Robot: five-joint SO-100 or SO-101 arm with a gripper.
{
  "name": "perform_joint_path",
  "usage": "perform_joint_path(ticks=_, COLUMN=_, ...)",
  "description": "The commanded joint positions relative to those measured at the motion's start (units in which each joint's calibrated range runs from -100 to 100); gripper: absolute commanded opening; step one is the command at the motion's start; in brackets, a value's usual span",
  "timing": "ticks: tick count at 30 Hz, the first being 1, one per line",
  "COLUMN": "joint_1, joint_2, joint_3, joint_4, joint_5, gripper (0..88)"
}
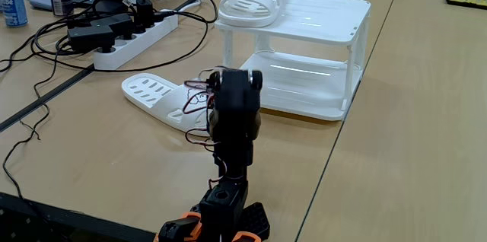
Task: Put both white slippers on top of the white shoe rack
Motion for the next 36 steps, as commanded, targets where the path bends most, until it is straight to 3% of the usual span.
perform_joint_path(ticks=1, joint_1=-1.1, joint_2=4.8, joint_3=-0.9, joint_4=-5.9, joint_5=0.4, gripper=19.7)
perform_joint_path(ticks=24, joint_1=-1.3, joint_2=21.7, joint_3=-13.0, joint_4=-9.7, joint_5=0.4, gripper=19.7)
perform_joint_path(ticks=36, joint_1=-5.3, joint_2=29.5, joint_3=-21.3, joint_4=-9.8, joint_5=0.4, gripper=19.7)
